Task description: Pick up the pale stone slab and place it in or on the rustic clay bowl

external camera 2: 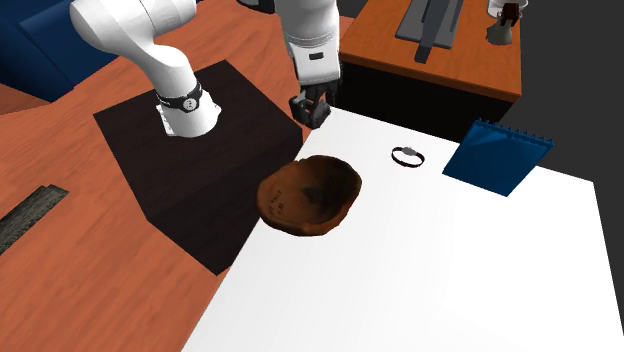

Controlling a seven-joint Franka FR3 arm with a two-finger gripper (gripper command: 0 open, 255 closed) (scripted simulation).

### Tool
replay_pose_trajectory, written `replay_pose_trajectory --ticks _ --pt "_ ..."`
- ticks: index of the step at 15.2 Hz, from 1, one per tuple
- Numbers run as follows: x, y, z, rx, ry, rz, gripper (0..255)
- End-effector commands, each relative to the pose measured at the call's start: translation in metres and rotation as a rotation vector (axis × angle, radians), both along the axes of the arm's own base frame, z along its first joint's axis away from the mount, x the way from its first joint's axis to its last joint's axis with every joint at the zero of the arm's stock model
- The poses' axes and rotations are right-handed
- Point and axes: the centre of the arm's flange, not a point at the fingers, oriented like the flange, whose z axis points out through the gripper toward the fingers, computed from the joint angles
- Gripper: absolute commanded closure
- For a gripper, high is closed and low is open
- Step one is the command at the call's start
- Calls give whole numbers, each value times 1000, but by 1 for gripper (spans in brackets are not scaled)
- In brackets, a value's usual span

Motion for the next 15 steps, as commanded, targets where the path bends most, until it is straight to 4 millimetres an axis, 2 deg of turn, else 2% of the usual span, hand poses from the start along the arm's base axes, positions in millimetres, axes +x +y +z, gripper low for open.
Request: replay_pose_trajectory --ticks 1,15 --pt "0 0 11 0 0 0 255" --pt "0 0 85 0 0 0 255"
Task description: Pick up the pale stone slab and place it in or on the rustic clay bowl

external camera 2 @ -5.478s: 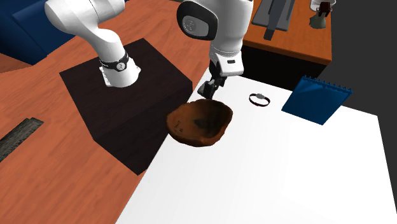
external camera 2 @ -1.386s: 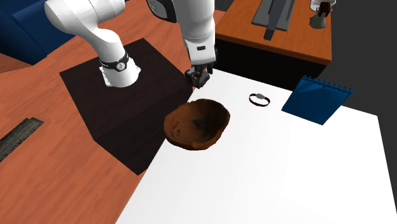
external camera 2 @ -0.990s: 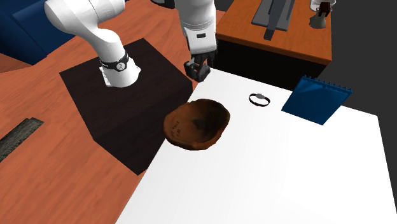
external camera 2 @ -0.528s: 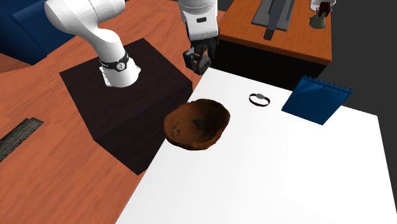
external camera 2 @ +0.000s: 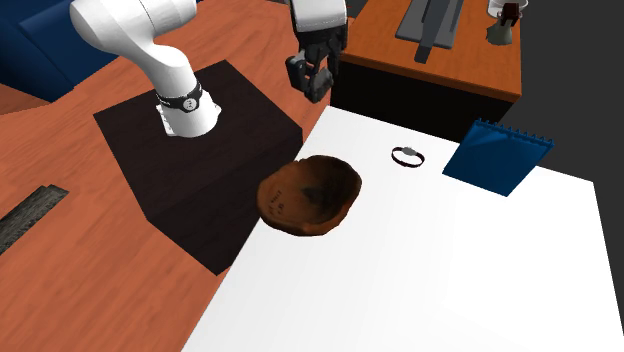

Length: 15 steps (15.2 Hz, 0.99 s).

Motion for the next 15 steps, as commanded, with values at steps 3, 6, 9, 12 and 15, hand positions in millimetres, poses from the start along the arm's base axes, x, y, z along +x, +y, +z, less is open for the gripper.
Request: replay_pose_trajectory --ticks 3,6,9,12,15 --pt "-1 0 20 0 1 0 255" --pt "9 -9 29 0 1 0 255" --pt "37 -37 31 0 1 0 255" --pt "65 -64 33 0 1 0 255" --pt "94 -92 36 0 1 0 255"
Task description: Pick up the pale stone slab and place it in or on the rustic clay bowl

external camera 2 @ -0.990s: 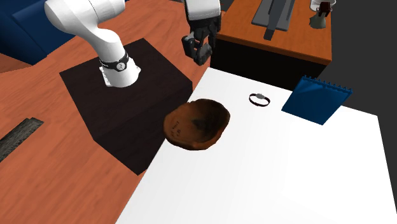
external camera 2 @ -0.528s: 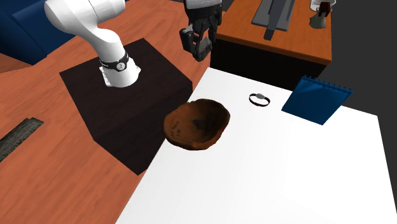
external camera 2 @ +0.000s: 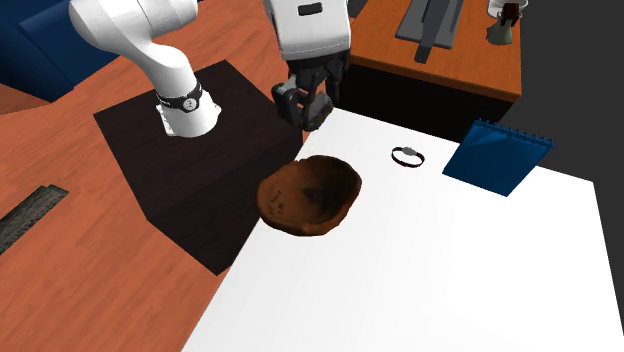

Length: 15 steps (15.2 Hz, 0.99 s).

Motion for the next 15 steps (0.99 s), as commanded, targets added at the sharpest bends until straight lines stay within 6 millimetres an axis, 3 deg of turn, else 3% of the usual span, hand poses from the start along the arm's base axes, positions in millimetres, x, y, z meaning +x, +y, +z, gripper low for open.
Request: replay_pose_trajectory --ticks 1,5,15 --pt "19 -21 3 0 0 0 255" --pt "61 -62 6 0 0 0 255" --pt "61 -62 -47 0 0 0 255"
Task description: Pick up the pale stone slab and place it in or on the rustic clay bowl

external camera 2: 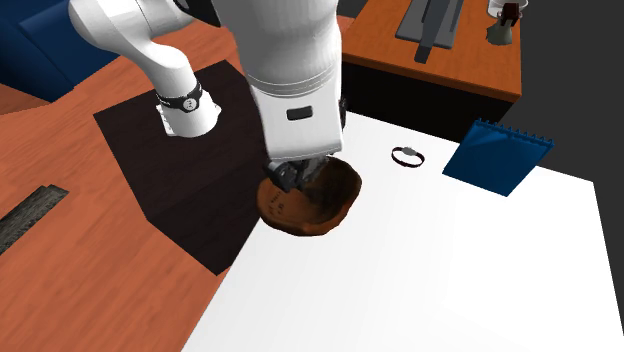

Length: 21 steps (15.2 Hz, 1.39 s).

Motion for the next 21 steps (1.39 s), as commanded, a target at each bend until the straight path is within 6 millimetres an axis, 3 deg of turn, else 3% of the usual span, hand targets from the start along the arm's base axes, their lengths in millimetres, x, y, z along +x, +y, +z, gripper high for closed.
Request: replay_pose_trajectory --ticks 1,6,13,14,19,21 --pt "0 0 -12 0 -1 0 255" --pt "0 0 -35 0 -1 0 255" --pt "0 0 -35 0 -1 0 255" --pt "0 0 -35 0 -1 0 0" --pt "0 0 -35 0 -1 0 0" --pt "1 -4 -9 0 -1 0 0"
